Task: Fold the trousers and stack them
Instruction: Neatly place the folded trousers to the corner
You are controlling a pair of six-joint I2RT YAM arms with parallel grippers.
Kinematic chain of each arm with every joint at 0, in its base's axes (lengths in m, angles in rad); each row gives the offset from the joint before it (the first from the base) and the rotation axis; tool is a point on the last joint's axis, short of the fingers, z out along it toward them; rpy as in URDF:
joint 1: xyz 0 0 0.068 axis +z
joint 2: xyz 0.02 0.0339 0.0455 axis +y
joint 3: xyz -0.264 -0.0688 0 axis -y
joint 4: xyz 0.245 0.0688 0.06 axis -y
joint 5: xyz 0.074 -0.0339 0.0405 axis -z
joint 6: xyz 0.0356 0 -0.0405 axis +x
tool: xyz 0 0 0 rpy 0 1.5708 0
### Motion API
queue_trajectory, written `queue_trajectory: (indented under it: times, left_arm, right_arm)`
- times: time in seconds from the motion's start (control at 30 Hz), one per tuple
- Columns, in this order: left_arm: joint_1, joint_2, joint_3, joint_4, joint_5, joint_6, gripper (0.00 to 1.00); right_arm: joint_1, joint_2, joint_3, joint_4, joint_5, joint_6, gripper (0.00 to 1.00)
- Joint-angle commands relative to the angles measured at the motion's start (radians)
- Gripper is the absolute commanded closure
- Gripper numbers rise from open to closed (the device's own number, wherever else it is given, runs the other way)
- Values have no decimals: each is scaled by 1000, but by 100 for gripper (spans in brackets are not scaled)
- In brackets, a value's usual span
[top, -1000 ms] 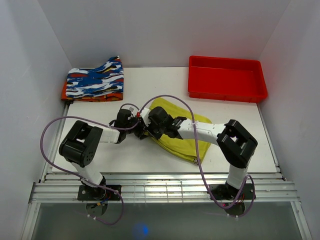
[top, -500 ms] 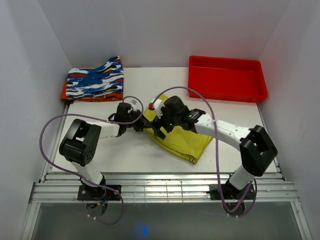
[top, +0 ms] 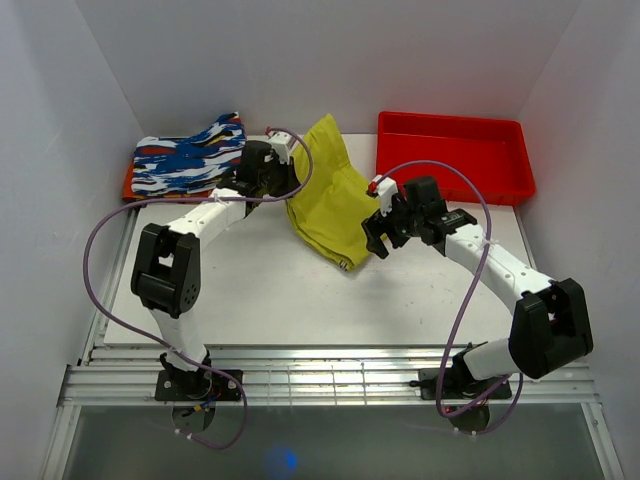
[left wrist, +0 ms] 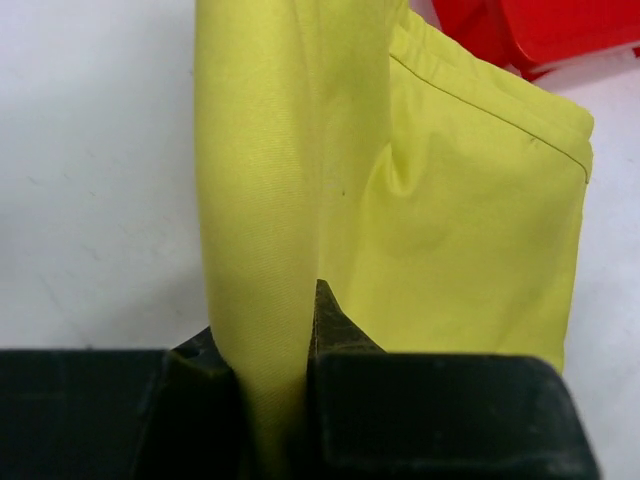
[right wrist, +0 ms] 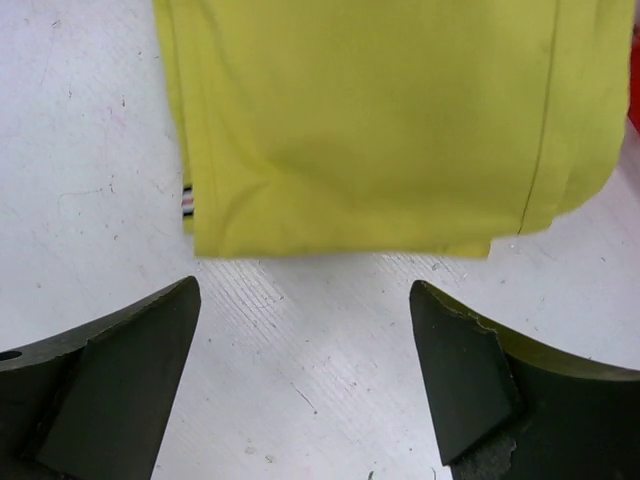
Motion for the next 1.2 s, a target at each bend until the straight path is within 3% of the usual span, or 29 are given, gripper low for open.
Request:
queue_trajectory:
  times: [0.0,0.33,0.73,1.17]
  left_arm:
    - [19,-1,144,54,-100,181,100]
    - [97,104,494,-26,-166,264,100]
    - [155,117,595,-72,-221,249,100]
    - [215,161,837,-126,-299,152,100]
  right_arm:
    - [-10,-43,-5,-2,-41,-18,10]
    - [-16,-69,-32,0,-36,-24,10]
    - [-16,-43,-25,6,-53,-17,10]
    - [-16,-37,-30,4,-47,-14,10]
